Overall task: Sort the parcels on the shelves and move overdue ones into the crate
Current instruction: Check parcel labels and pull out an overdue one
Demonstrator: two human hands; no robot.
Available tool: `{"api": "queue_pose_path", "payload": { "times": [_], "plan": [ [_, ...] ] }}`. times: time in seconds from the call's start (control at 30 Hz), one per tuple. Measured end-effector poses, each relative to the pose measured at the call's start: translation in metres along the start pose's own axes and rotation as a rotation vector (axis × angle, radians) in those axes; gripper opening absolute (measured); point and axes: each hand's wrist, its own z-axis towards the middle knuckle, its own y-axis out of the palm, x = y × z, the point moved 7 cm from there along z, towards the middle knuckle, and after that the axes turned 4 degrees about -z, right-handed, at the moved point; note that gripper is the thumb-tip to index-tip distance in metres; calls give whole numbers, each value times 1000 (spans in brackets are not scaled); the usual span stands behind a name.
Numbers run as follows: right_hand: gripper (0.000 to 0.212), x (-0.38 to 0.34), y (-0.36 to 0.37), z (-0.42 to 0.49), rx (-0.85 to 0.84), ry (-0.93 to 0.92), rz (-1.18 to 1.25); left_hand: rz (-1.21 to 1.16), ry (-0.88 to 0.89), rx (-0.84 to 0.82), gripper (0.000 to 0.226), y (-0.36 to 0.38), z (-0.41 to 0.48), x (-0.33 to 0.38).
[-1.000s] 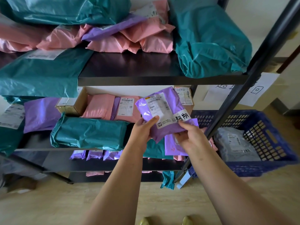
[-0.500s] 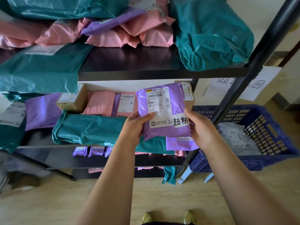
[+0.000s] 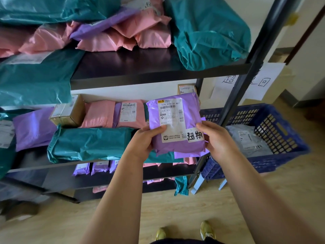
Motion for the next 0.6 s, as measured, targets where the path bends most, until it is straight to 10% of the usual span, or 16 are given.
{"api": "queue_pose_path", "payload": {
  "times": [0.6],
  "plan": [
    [12,78,-160,-50,442,123,165,406,-361,-326,26,100,-3,-124]
  ]
}}
